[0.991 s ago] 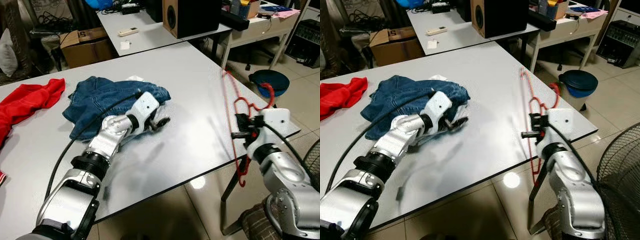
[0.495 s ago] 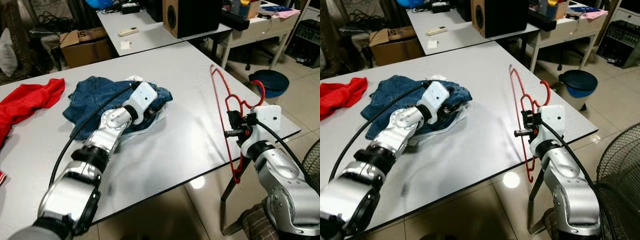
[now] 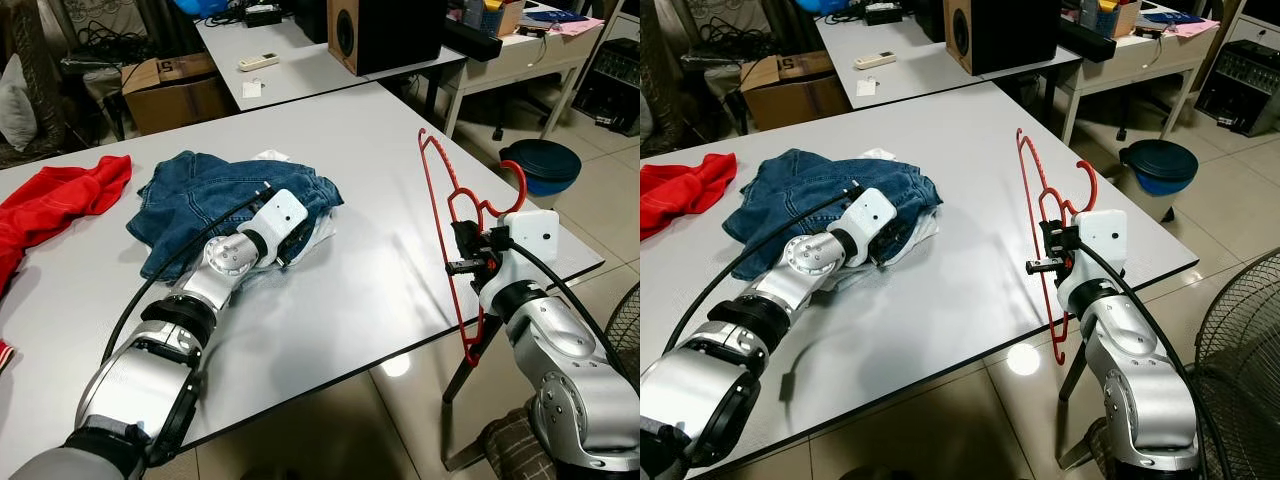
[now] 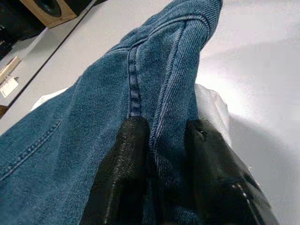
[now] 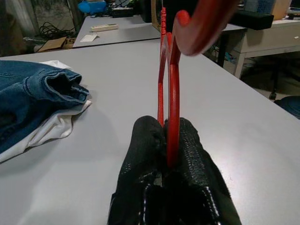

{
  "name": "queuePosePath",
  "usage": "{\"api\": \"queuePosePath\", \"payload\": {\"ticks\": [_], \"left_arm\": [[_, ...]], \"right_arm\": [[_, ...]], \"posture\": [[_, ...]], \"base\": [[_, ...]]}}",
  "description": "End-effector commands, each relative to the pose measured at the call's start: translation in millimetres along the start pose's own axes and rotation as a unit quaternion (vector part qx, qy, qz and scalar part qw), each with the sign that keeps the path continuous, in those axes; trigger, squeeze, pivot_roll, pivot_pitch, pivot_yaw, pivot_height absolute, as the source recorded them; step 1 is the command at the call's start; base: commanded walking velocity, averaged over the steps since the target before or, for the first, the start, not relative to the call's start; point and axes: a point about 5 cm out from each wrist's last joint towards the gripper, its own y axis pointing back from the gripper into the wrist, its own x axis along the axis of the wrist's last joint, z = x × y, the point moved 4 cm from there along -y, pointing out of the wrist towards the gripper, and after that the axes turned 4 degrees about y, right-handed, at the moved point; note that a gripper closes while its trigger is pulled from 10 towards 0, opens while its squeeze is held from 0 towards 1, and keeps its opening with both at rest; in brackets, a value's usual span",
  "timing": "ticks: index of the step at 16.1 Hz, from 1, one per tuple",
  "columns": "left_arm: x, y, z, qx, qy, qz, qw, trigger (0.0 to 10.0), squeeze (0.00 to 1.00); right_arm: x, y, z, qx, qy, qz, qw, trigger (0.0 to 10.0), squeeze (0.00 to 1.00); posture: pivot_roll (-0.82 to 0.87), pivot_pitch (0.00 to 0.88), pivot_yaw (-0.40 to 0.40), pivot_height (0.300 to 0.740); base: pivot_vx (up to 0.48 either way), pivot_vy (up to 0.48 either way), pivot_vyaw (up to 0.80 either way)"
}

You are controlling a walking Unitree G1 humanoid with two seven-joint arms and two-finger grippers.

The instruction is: Hang hanger

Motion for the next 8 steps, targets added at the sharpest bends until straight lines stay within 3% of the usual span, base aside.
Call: {"api": "queuePosePath", "payload": {"ticks": [1, 4, 6, 7, 8], "left_arm": [[0.9, 1.0, -7.2, 0.008, -0.012, -0.004, 1.0, 0.0, 0.0], [0.1, 1.4, -5.9, -0.003, -0.012, -0.002, 1.0, 0.0, 0.0], [-1.3, 7.5, 7.2, -0.077, -0.016, 0.02, 0.997, 0.0, 0.0], [-11.1, 19.0, 11.7, -0.135, -0.038, 0.018, 0.99, 0.0, 0.0], [-17.9, 27.0, 8.1, -0.156, -0.044, 0.01, 0.987, 0.0, 0.0]], "right_arm": [[4.7, -2.0, -1.6, 0.0, 0.005, 0.011, 1.0, 10.0, 0.0], [5.0, -2.2, -1.5, -0.002, 0.007, 0.012, 1.0, 10.0, 0.0], [3.2, -1.8, -2.2, 0.0, 0.008, 0.01, 1.0, 10.0, 0.0], [1.4, -1.7, -3.9, 0.004, 0.01, 0.008, 1.0, 10.0, 0.0], [1.3, -1.7, -4.9, 0.006, 0.01, 0.008, 1.0, 10.0, 0.0]], "posture": [[-0.1, 0.0, 0.105, 0.74], [-0.1, 0.0, 0.108, 0.74], [-0.09, 0.0, 0.106, 0.74], [-0.09, 0.0, 0.101, 0.74], [-0.08, 0.0, 0.097, 0.74]], "base": [[0.0, 0.0, 0.0], [0.0, 0.0, 0.0], [0.0, 0.0, 0.0], [0.0, 0.0, 0.0], [0.0, 0.0, 0.0]]}}
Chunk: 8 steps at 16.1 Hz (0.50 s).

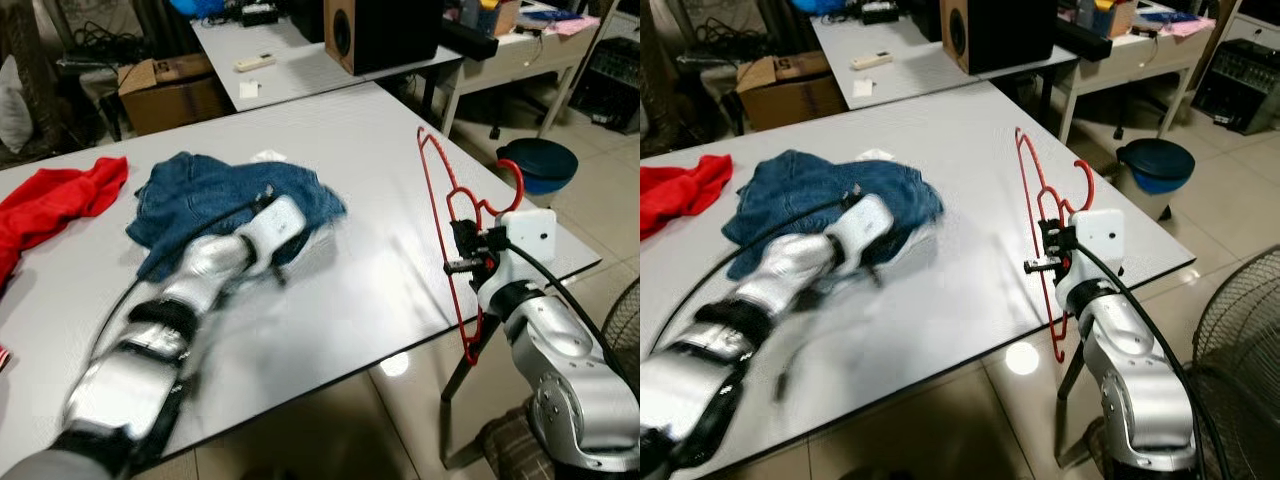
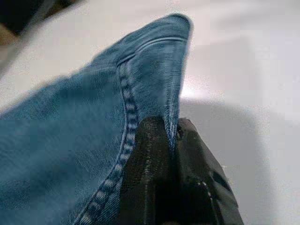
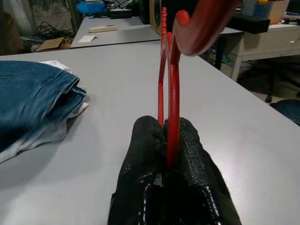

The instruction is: Hang hanger

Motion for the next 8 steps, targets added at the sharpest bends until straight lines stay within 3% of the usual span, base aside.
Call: {"api": "queuePosePath", "payload": {"ticks": [1, 3, 5, 8], "left_arm": [[-12.5, 18.0, -2.6, -0.039, -0.009, -0.018, 0.999, 0.0, 0.0], [-27.6, 49.6, -13.5, -0.078, -0.009, -0.047, 0.996, 0.0, 0.0], [-38.5, 80.7, -35.4, -0.062, -0.001, -0.08, 0.995, 0.0, 0.0], [-53.0, 127.5, -83.1, 0.061, -0.024, -0.15, 0.986, 0.0, 0.0]], "right_arm": [[0.5, -1.1, -3.9, 0.008, 0.0, 0.003, 1.0, 10.0, 0.0], [-0.2, -1.4, -7.2, 0.014, -0.001, 0.002, 1.0, 10.0, 0.0], [-1.4, -1.6, -9.8, 0.019, -0.001, 0.002, 1.0, 10.0, 0.0], [-2.7, -2.6, -15.2, 0.03, -0.001, 0.001, 1.0, 10.0, 0.0]], "posture": [[-0.08, 0.0, 0.095, 0.74], [-0.07, 0.0, 0.092, 0.74], [-0.06, 0.0, 0.085, 0.74], [-0.05, 0.0, 0.077, 0.74]], "base": [[0.0, 0.0, 0.0], [0.0, 0.0, 0.0], [0.0, 0.0, 0.0], [0.0, 0.0, 0.0]]}}
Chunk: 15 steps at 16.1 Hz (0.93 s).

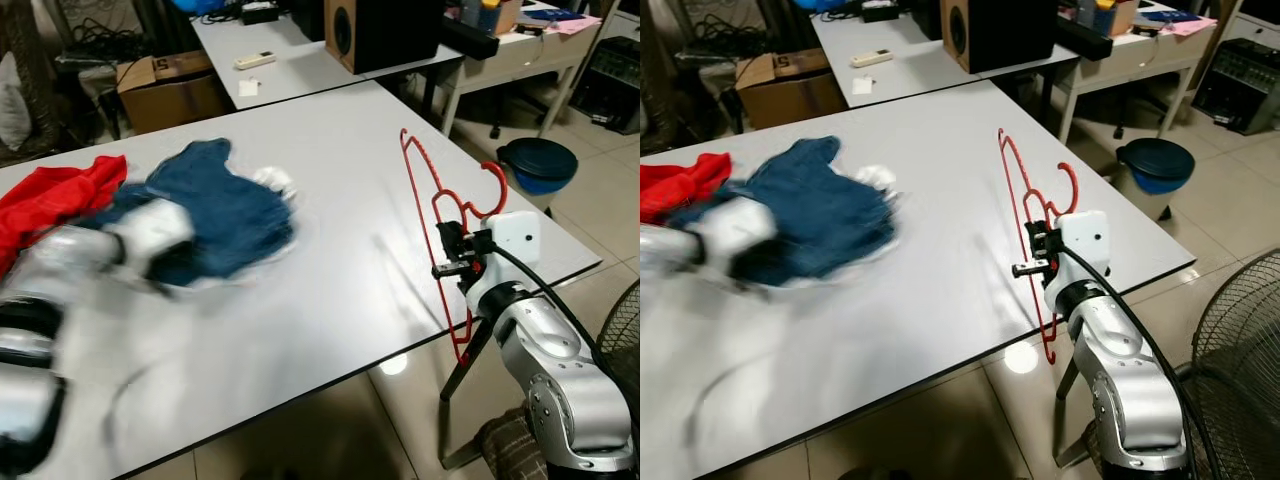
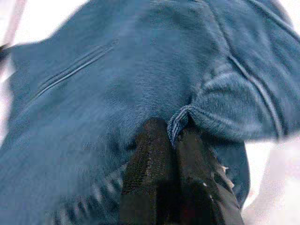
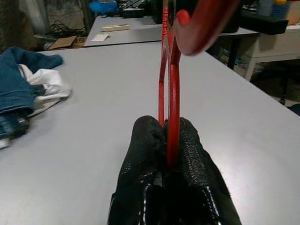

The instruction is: Hang hanger

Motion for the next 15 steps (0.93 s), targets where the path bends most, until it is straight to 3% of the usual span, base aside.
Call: {"api": "queuePosePath", "payload": {"ticks": [1, 2, 3, 4, 6, 10, 12, 15], "left_arm": [[9.3, 2.0, -10.9, 0.03, 0.024, 0.027, 0.999, 10.0, 0.0], [13.3, 1.0, -9.8, 0.024, 0.035, 0.042, 0.998, 10.0, 0.0], [34.0, -6.9, 0.3, -0.016, 0.069, 0.108, 0.992, 10.0, 0.46], [55.0, -13.6, 7.5, -0.044, 0.098, 0.166, 0.98, 10.0, 1.0], [82.9, -21.1, 14.8, -0.082, 0.115, 0.219, 0.966, 10.0, 1.0], [85.4, -25.3, 7.4, -0.065, 0.072, 0.174, 0.98, 10.0, 1.0], [91.6, -24.1, 10.5, -0.088, 0.067, 0.177, 0.978, 10.0, 1.0], [112.2, -23.1, 24.6, -0.187, 0.123, 0.204, 0.953, 10.0, 1.0]], "right_arm": [[-3.5, -1.6, -7.0, 0.015, -0.001, -0.003, 1.0, 10.0, 0.0], [-3.7, -1.6, -7.7, 0.016, 0.0, -0.004, 1.0, 10.0, 0.0], [-4.1, -1.6, -9.1, 0.018, 0.0, -0.003, 1.0, 10.0, 0.0], [-3.7, -1.5, -10.0, 0.017, 0.0, -0.003, 1.0, 10.0, 0.0], [-3.9, 0.2, -11.1, 0.017, 0.002, -0.002, 1.0, 10.0, 0.0], [-6.3, 4.9, -8.4, 0.004, 0.002, -0.005, 1.0, 10.0, 0.0], [-7.0, 6.0, -9.0, 0.002, 0.003, -0.005, 1.0, 10.0, 0.0], [-5.8, 6.3, -7.1, -0.002, 0.003, -0.003, 1.0, 10.0, 0.0]], "posture": [[-0.05, 0.0, 0.076, 0.74], [-0.05, 0.0, 0.076, 0.74], [-0.05, 0.0, 0.084, 0.74], [-0.06, 0.0, 0.088, 0.74], [-0.07, 0.0, 0.103, 0.74], [-0.09, 0.0, 0.14, 0.74], [-0.1, 0.0, 0.148, 0.74], [-0.1, 0.0, 0.151, 0.74]], "base": [[0.0, 0.0, 0.0], [0.0, 0.0, 0.0], [0.0, 0.0, 0.0], [0.0, 0.0, 0.0], [0.0, 0.0, 0.0], [0.0, 0.0, 0.0], [0.0, 0.0, 0.0], [0.0, 0.0, 0.0]]}}
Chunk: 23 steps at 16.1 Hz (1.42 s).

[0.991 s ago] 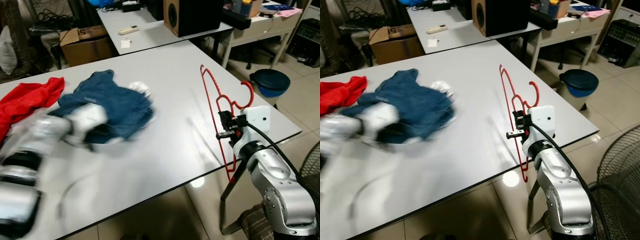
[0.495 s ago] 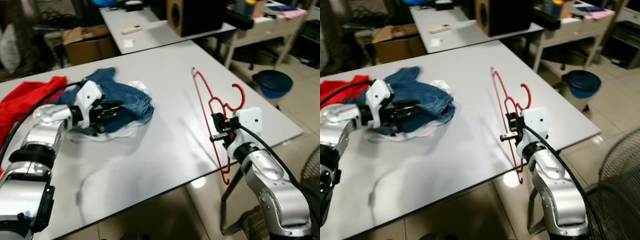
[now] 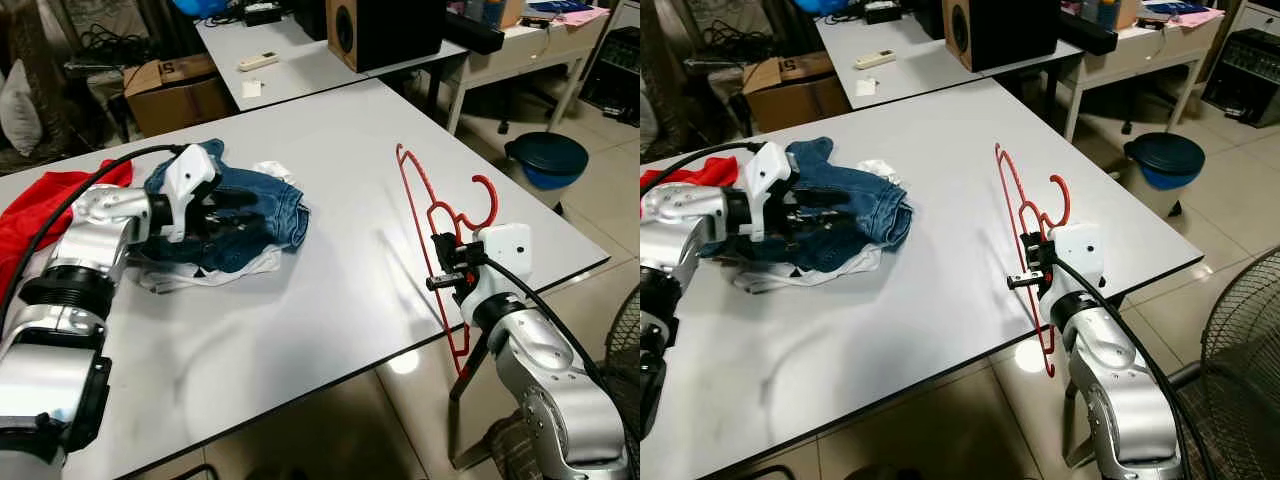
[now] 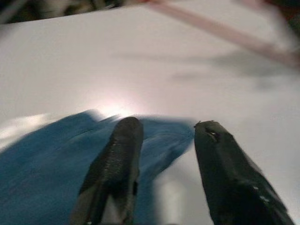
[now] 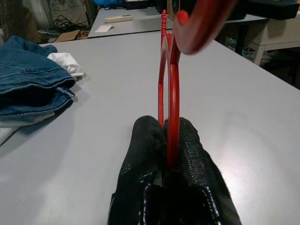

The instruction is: Hang hanger

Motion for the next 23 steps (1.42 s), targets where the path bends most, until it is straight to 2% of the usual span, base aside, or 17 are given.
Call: {"api": "queuePosePath", "payload": {"ticks": [1, 2, 3, 4, 5, 7, 9, 10, 12, 13, 16, 17, 18, 19, 21, 22, 23], "left_arm": [[15.4, -5.3, 5.8, -0.034, 0.012, 0.026, 0.999, 10.0, 1.0], [26.8, -14.0, 10.3, -0.046, 0.022, 0.062, 0.997, 10.0, 1.0], [38.0, -24.9, 6.1, -0.017, 0.031, 0.097, 0.995, 10.0, 1.0], [37.7, -39.7, -0.7, 0.036, 0.034, 0.093, 0.994, 10.0, 1.0], [33.7, -48.3, -1.9, 0.058, 0.032, 0.08, 0.995, 10.0, 1.0], [18.6, -78.6, 2.7, 0.109, 0.04, 0.042, 0.992, 10.0, 1.0], [7.5, -93.5, 1.7, 0.172, 0.036, 0.015, 0.984, 10.0, 1.0], [-0.9, -97.7, 2.1, 0.193, 0.043, 0.001, 0.98, 10.0, 0.0], [-19.7, -92.3, -4.5, 0.243, -0.017, -0.06, 0.968, 10.0, 0.0], [-25.4, -83.8, -11.5, 0.269, -0.045, -0.084, 0.958, 10.0, 0.0], [-40.8, -74.8, -13.1, 0.269, -0.06, -0.124, 0.953, 10.0, 0.0], [-58.1, -70.3, -9.6, 0.256, -0.072, -0.166, 0.95, 10.0, 0.0], [-61.4, -63.0, -14.6, 0.275, -0.083, -0.175, 0.942, 10.0, 0.0], [-62.2, -58.1, -18.0, 0.287, -0.088, -0.176, 0.937, 10.0, 0.0], [-66.2, -52.0, -18.6, 0.288, -0.077, -0.174, 0.939, 10.0, 0.0], [-64.0, -53.1, -17.3, 0.285, -0.062, -0.158, 0.943, 10.0, 0.0], [-54.0, -60.8, -13.6, 0.279, -0.014, -0.105, 0.954, 10.0, 0.0]], "right_arm": [[6.4, 0.3, -0.6, 0.0, 0.005, 0.013, 1.0, 10.0, 0.0], [7.8, -0.3, -1.1, 0.002, 0.007, 0.015, 1.0, 10.0, 0.0], [7.9, -0.4, 0.4, 0.001, 0.008, 0.015, 1.0, 10.0, 0.0], [7.3, -0.9, 1.4, 0.001, 0.008, 0.014, 1.0, 10.0, 0.0], [6.8, -1.5, 1.4, 0.001, 0.008, 0.013, 1.0, 10.0, 0.0], [7.3, -5.5, 0.8, 0.002, 0.009, 0.012, 1.0, 10.0, 0.0], [9.4, -8.4, 1.0, 0.0, 0.008, 0.013, 1.0, 10.0, 0.0], [9.4, -8.8, 1.1, 0.0, 0.009, 0.012, 1.0, 10.0, 0.0], [8.7, -7.7, 1.2, -0.001, 0.011, 0.011, 1.0, 10.0, 0.0], [7.8, -6.9, 1.1, -0.002, 0.011, 0.01, 1.0, 10.0, 0.0], [6.3, -8.1, -1.0, 0.002, 0.011, 0.007, 1.0, 10.0, 0.0], [7.6, -10.6, -2.8, 0.008, 0.012, 0.008, 1.0, 10.0, 0.0], [8.8, -12.1, -3.2, 0.011, 0.012, 0.009, 1.0, 10.0, 0.0], [9.2, -13.1, -3.2, 0.013, 0.013, 0.009, 1.0, 10.0, 0.0], [9.5, -16.6, -7.2, 0.027, 0.015, 0.008, 0.999, 10.0, 0.0], [10.1, -18.6, -8.7, 0.032, 0.016, 0.009, 0.999, 10.0, 0.0], [11.2, -21.1, -10.0, 0.037, 0.016, 0.01, 0.999, 10.0, 0.0]], "posture": [[-0.11, 0.0, 0.153, 0.74], [-0.11, 0.0, 0.149, 0.74], [-0.1, 0.0, 0.143, 0.74], [-0.09, 0.0, 0.139, 0.74], [-0.09, 0.0, 0.139, 0.74], [-0.08, 0.0, 0.128, 0.74], [-0.08, 0.0, 0.126, 0.74], [-0.09, 0.0, 0.129, 0.74], [-0.09, 0.0, 0.129, 0.74], [-0.09, 0.0, 0.124, 0.74], [-0.07, 0.0, 0.111, 0.74], [-0.06, 0.0, 0.1, 0.74], [-0.05, 0.0, 0.089, 0.74], [-0.05, 0.0, 0.079, 0.74], [-0.03, 0.0, 0.056, 0.74], [-0.01, 0.0, 0.045, 0.74], [-0.01, 0.0, 0.036, 0.74]], "base": [[0.0, 0.0, 0.0], [0.0, 0.0, 0.0], [0.0, 0.0, 0.0], [0.0, 0.0, 0.0], [0.0, 0.0, 0.0], [0.0, 0.0, 0.0], [0.0, 0.0, 0.0], [0.0, 0.0, 0.0], [0.0, 0.0, 0.0], [0.0, 0.0, 0.0], [0.0, 0.0, 0.0], [0.0, 0.0, 0.0], [0.0, 0.0, 0.0], [0.0, 0.0, 0.0], [0.0, 0.0, 0.0], [0.0, 0.0, 0.0], [0.0, 0.0, 0.0]]}}
